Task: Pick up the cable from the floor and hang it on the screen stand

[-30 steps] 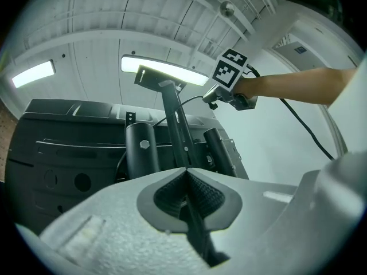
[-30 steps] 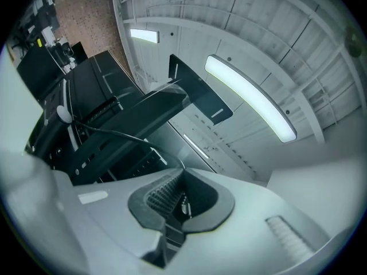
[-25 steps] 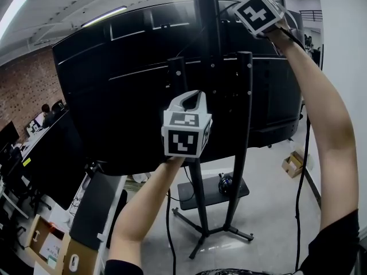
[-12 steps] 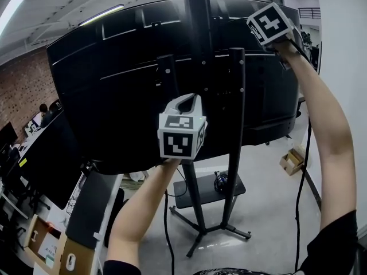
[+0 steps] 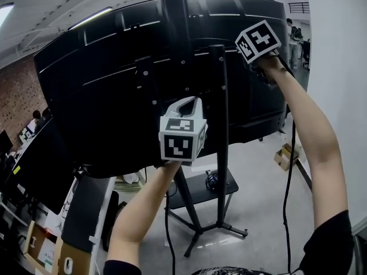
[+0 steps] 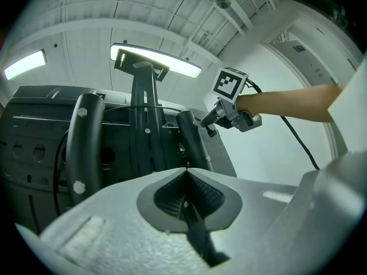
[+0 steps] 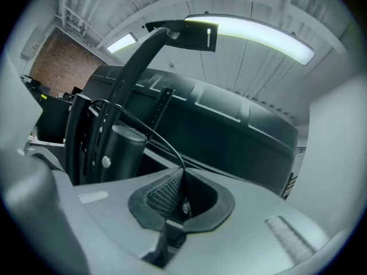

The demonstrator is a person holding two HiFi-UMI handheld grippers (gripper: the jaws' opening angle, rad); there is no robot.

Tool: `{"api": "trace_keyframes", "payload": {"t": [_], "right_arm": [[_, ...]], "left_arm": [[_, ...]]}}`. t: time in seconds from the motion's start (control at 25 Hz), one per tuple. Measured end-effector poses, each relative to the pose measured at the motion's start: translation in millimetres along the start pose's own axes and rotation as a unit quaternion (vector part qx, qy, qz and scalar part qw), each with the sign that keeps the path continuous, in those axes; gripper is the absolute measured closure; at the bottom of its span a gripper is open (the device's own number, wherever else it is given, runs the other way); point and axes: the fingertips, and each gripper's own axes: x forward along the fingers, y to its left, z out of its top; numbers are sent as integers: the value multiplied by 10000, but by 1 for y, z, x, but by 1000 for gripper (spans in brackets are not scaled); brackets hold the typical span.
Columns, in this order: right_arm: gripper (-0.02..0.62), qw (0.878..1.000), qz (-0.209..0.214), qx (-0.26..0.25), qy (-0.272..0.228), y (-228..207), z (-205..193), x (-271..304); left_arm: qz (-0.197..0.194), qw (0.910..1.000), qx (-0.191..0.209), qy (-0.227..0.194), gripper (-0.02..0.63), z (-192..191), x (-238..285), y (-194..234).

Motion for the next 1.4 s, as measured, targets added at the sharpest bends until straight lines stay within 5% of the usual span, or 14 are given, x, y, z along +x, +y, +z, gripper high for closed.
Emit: {"api": "trace_keyframes", "payload": {"t": [0.36,0.72,1.16,1.4], "right_arm": [[584,9954,659,560,-418,27,-23,9],[584,9663,1852,1544,-905,68,-39,20],[571,9306,1440,2129,-2605,68,-52,-17],[574,9400,1357,1849,-2527,100,-83,-34]], "left_arm": [[30,9999,-92,54,607,-3,18,-27],[188,9995,-172,166,607,-13,21,-45],[520,9953,-449,678,607,-67,12,-38],[626,9922,-619,881,607,-89,-8,-37]]}}
